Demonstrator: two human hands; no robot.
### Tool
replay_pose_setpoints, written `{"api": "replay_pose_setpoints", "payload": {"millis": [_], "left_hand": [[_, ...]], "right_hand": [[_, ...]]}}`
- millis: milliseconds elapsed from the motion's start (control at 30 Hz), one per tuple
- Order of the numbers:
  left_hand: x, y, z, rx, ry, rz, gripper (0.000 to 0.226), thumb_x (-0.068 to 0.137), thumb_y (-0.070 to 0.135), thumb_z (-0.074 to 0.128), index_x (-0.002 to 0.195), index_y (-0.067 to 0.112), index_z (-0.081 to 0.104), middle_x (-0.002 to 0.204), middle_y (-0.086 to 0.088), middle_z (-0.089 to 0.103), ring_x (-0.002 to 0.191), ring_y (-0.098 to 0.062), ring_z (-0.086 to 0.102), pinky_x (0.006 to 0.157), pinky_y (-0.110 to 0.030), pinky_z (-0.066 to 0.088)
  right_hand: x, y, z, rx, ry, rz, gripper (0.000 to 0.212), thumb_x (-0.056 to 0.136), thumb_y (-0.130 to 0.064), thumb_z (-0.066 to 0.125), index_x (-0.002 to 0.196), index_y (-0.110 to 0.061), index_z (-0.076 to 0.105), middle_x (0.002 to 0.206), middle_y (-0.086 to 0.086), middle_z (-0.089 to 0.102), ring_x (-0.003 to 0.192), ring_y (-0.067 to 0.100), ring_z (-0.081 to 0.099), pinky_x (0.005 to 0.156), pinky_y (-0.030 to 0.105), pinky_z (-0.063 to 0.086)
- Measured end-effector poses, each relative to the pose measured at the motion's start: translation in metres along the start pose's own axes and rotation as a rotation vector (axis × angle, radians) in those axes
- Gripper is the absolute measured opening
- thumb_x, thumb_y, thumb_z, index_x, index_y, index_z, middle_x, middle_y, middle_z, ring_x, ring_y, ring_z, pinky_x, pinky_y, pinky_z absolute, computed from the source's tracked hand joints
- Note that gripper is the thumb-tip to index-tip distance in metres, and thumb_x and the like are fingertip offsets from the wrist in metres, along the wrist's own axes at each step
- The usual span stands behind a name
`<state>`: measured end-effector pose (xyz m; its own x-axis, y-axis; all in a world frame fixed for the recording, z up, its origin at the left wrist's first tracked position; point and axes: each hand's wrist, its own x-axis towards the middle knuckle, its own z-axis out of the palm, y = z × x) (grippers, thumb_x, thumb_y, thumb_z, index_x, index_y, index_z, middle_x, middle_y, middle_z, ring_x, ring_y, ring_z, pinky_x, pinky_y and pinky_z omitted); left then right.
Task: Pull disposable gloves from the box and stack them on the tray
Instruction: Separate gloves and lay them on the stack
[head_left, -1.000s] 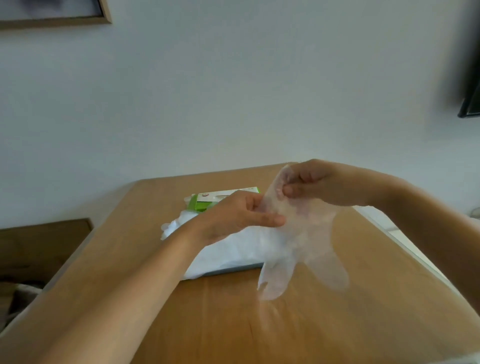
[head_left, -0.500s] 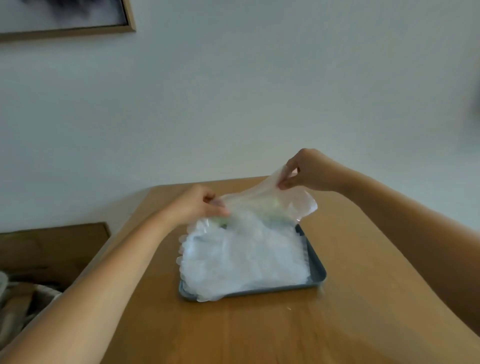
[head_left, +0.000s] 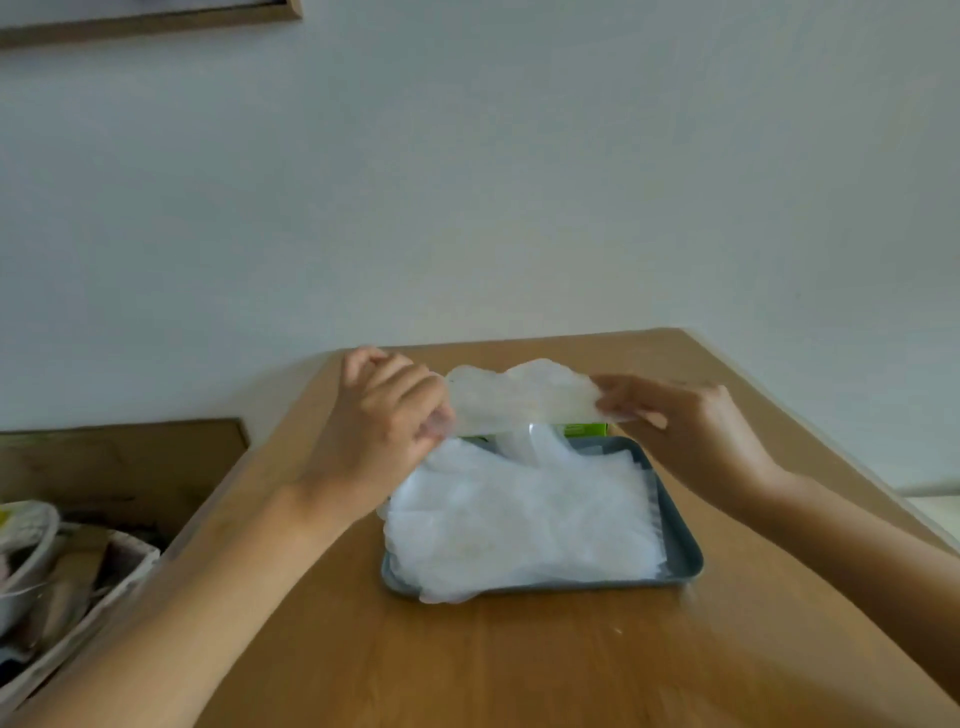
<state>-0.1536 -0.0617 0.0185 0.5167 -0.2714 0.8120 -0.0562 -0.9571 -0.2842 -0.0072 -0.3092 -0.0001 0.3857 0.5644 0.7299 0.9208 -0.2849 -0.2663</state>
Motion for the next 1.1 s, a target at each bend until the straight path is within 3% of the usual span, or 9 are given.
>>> {"api": "replay_pose_setpoints", "payload": {"millis": [133, 333, 433, 533, 700, 767, 867, 967, 1100], "left_hand": [[-0.031, 0.008, 0.019, -0.057, -0.236, 0.018, 0.029, 0.06, 0.005, 0.079, 0.065, 0.018, 0.053, 0.066, 0.007, 0.05, 0.075, -0.013, 0.042, 0.083, -0.031, 0.028], [-0.049, 0.013, 0.03, -0.097, -0.54, -0.042, 0.044, 0.044, 0.02, 0.092, 0.06, 0.025, 0.052, 0.062, 0.012, 0.048, 0.071, -0.008, 0.043, 0.077, -0.03, 0.026], [-0.052, 0.011, 0.019, -0.082, -0.673, -0.105, 0.034, 0.071, 0.029, 0.069, 0.06, 0.03, 0.037, 0.062, 0.013, 0.038, 0.068, -0.006, 0.036, 0.087, -0.032, 0.029], [-0.038, 0.009, -0.004, -0.111, -0.861, -0.248, 0.03, 0.085, 0.039, 0.039, 0.061, 0.023, 0.044, 0.062, 0.007, 0.045, 0.073, -0.007, 0.042, 0.099, -0.027, 0.025], [-0.002, 0.023, -0.014, -0.344, -0.585, -0.38, 0.068, 0.085, 0.059, 0.016, 0.087, 0.013, 0.066, 0.083, 0.003, 0.063, 0.078, -0.01, 0.056, 0.075, -0.015, 0.038], [0.007, 0.04, 0.005, -0.534, -0.629, -0.388, 0.055, 0.097, 0.053, 0.03, 0.113, 0.014, 0.066, 0.112, 0.002, 0.064, 0.104, -0.009, 0.056, 0.089, -0.02, 0.039], [0.004, 0.064, 0.043, -0.586, -0.962, -0.346, 0.055, 0.101, 0.046, 0.033, 0.15, 0.021, 0.029, 0.158, 0.006, 0.023, 0.145, -0.006, 0.016, 0.115, -0.018, 0.008], [-0.012, 0.068, 0.069, -0.444, -1.218, -0.312, 0.07, 0.096, 0.06, 0.026, 0.153, 0.029, 0.0, 0.16, 0.009, -0.01, 0.147, -0.011, -0.012, 0.119, -0.039, -0.009], [-0.03, 0.067, 0.079, -0.37, -1.228, -0.254, 0.082, 0.088, 0.074, 0.022, 0.152, 0.033, -0.01, 0.158, 0.011, -0.02, 0.145, -0.013, -0.022, 0.117, -0.05, -0.01]], "right_hand": [[-0.02, 0.015, 0.014, 0.023, -0.232, 0.047, 0.017, 0.076, -0.004, 0.077, 0.088, -0.016, 0.077, 0.111, -0.008, 0.068, 0.088, -0.014, 0.059, 0.082, -0.005, 0.035], [-0.033, 0.02, 0.027, -0.049, -0.409, 0.099, 0.011, 0.083, -0.017, 0.072, 0.091, -0.023, 0.077, 0.125, -0.007, 0.064, 0.111, 0.01, 0.062, 0.092, 0.018, 0.043], [-0.041, 0.018, 0.026, -0.067, -0.448, 0.097, 0.016, 0.085, -0.018, 0.07, 0.097, -0.026, 0.076, 0.131, -0.009, 0.059, 0.114, 0.006, 0.06, 0.097, 0.019, 0.044], [-0.049, 0.02, 0.023, -0.037, -0.482, 0.087, 0.017, 0.086, -0.017, 0.07, 0.099, -0.027, 0.076, 0.132, -0.008, 0.057, 0.121, -0.006, 0.045, 0.09, -0.001, 0.034], [-0.053, 0.024, 0.021, -0.03, -0.543, 0.125, 0.023, 0.087, -0.014, 0.067, 0.103, -0.029, 0.075, 0.136, -0.011, 0.054, 0.121, -0.004, 0.045, 0.082, -0.007, 0.031], [-0.053, 0.022, 0.021, -0.017, -0.582, 0.154, 0.023, 0.088, -0.019, 0.066, 0.105, -0.032, 0.073, 0.139, -0.015, 0.051, 0.118, 0.0, 0.053, 0.089, 0.001, 0.038], [-0.051, 0.015, 0.016, 0.019, -0.682, 0.208, 0.028, 0.085, -0.048, 0.063, 0.11, -0.037, 0.07, 0.14, -0.02, 0.047, 0.13, -0.005, 0.038, 0.105, 0.014, 0.032], [-0.05, 0.01, 0.003, 0.002, -0.787, 0.228, 0.059, 0.069, -0.08, 0.044, 0.108, -0.042, 0.068, 0.134, -0.03, 0.046, 0.128, -0.012, 0.023, 0.112, 0.023, 0.019], [-0.039, 0.007, 0.001, -0.143, -0.472, 0.167, 0.068, 0.071, -0.087, 0.019, 0.065, -0.038, 0.066, 0.115, -0.03, 0.055, 0.118, -0.002, 0.035, 0.099, 0.025, 0.024]]}}
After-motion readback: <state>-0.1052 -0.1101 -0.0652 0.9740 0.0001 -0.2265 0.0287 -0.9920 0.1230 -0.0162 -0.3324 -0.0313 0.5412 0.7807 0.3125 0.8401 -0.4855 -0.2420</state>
